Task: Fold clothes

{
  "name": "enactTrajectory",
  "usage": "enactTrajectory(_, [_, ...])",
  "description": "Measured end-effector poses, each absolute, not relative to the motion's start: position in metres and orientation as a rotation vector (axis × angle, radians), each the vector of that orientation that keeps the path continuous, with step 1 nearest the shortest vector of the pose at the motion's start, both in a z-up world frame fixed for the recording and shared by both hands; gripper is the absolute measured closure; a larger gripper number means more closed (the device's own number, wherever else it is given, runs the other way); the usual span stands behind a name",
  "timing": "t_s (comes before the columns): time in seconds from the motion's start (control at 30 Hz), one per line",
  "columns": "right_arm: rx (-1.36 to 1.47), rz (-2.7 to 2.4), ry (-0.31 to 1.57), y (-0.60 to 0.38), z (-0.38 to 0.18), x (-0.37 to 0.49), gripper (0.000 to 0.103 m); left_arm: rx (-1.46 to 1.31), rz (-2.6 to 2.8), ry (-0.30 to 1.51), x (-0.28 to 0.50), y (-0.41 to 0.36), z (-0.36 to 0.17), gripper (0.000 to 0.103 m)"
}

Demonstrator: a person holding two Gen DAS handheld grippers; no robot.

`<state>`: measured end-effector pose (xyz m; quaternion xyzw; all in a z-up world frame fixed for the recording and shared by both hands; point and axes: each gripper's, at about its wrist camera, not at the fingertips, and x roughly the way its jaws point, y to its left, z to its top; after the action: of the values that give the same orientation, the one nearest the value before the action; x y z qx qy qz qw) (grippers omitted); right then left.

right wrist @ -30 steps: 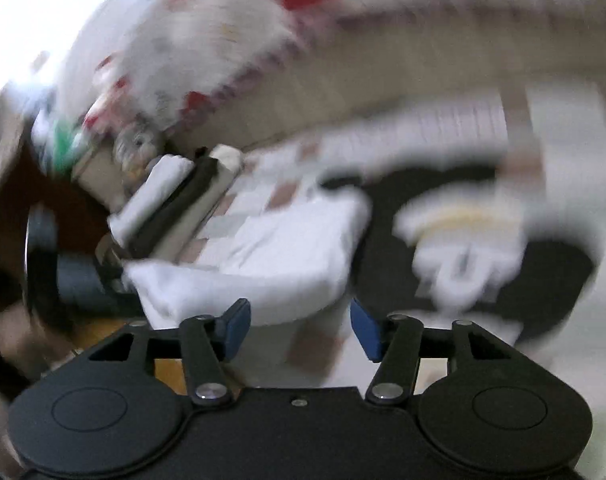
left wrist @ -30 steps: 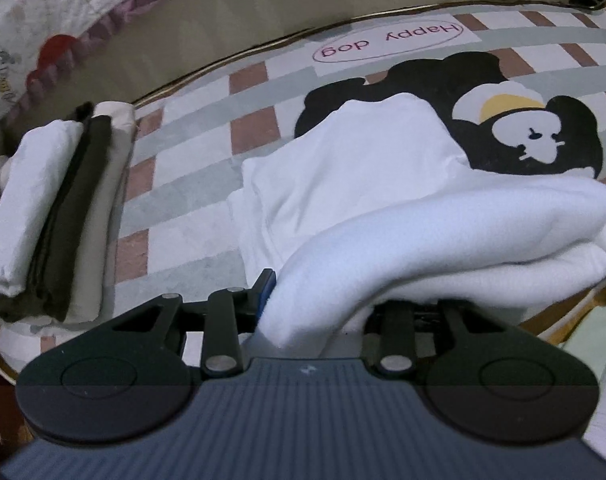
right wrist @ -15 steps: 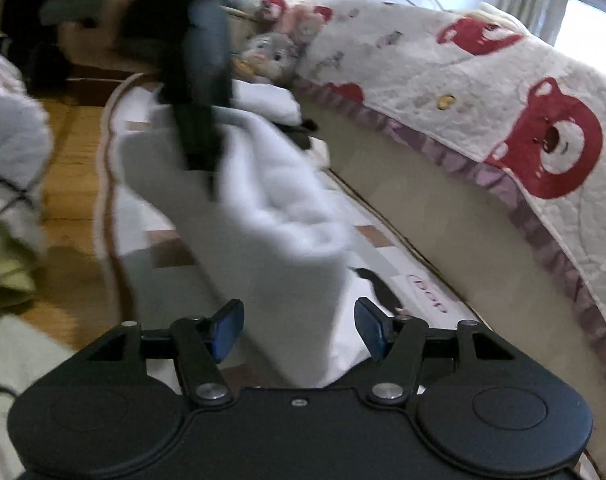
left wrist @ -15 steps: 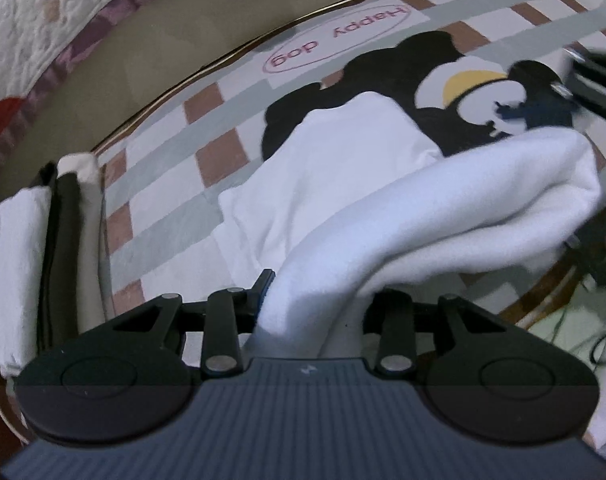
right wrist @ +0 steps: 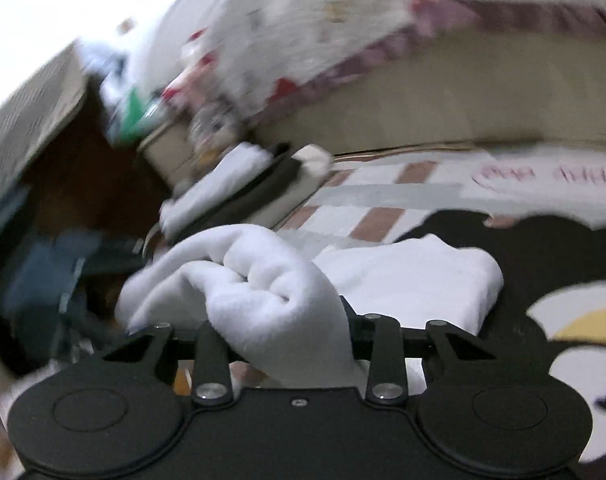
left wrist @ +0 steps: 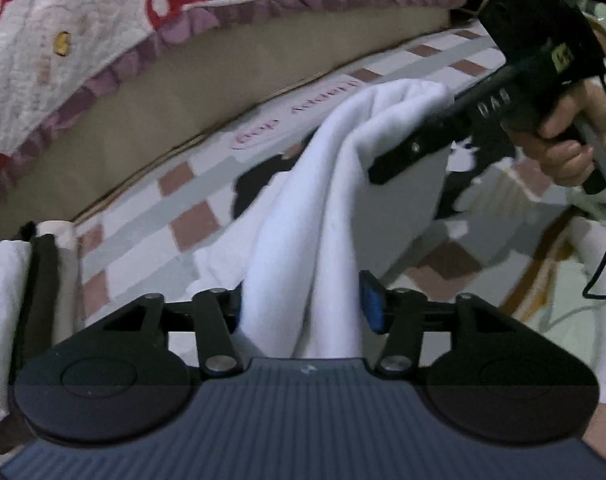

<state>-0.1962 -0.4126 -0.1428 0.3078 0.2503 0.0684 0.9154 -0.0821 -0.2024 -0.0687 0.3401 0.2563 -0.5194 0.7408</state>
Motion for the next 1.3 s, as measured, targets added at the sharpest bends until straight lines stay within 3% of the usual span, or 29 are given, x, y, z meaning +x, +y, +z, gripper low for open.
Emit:
enactTrajectory(0.17, [0.797, 0.083, 0.548, -0.428, -0.163, -0.176, 0.064, 0.557, -0.957, 0.584, -0.034, -0.212, -0.084, 0.045])
enactTrajectory(0.27, [1.039, -0.013, 0.593, -0.454, -0.189, -0.163, 0.065, 0.417, -0.876, 0.630, 0.007, -0.220, -0.097, 0.046])
enactTrajectory(0.33, [1.116, -0.065, 0.609, -0.467, -0.207, -0.160, 0.065, 0.324, -0.820, 0.658, 0.035, -0.226, -0.105, 0.048])
enactTrajectory(0.43, [1.198, -0.122, 0.623, -0.485, -0.232, -0.158, 0.058, 0.186, -0.806, 0.790, 0.064, -0.221, -0.134, 0.064])
enactTrajectory(0.53, [1.268, -0.069, 0.575, -0.491, -0.247, -0.162, 0.051, 0.039, -0.797, 0.919, 0.088, -0.212, -0.161, 0.065])
enactTrajectory(0.6, [1.223, -0.079, 0.546, -0.486, -0.242, -0.164, 0.049, -0.029, -0.766, 0.964, 0.097, -0.203, -0.162, 0.065])
enactTrajectory(0.67, [1.126, -0.107, 0.499, -0.480, -0.231, -0.165, 0.049, -0.056, -0.745, 0.980, 0.095, -0.197, -0.160, 0.074])
enactTrajectory(0.73, [1.018, -0.111, 0.442, -0.475, -0.219, -0.162, 0.064, -0.017, -0.717, 0.965, 0.088, -0.196, -0.158, 0.077])
enactTrajectory(0.9, [0.917, -0.100, 0.470, -0.475, -0.211, -0.137, 0.067, 0.158, -0.670, 0.874, 0.065, -0.211, -0.154, 0.078])
enactTrajectory(1.0, [0.892, -0.181, 0.511, -0.481, -0.227, -0.122, 0.062, 0.251, -0.645, 0.825, 0.055, -0.221, -0.152, 0.078])
enactTrajectory(1.1, [0.861, -0.261, 0.533, -0.482, -0.230, -0.118, 0.038, 0.233, -0.649, 0.834, 0.060, -0.221, -0.151, 0.078])
enactTrajectory(1.3, [0.671, -0.474, 0.547, -0.455, -0.195, -0.138, 0.038, 0.148, -0.666, 0.899, 0.075, -0.220, -0.153, 0.078])
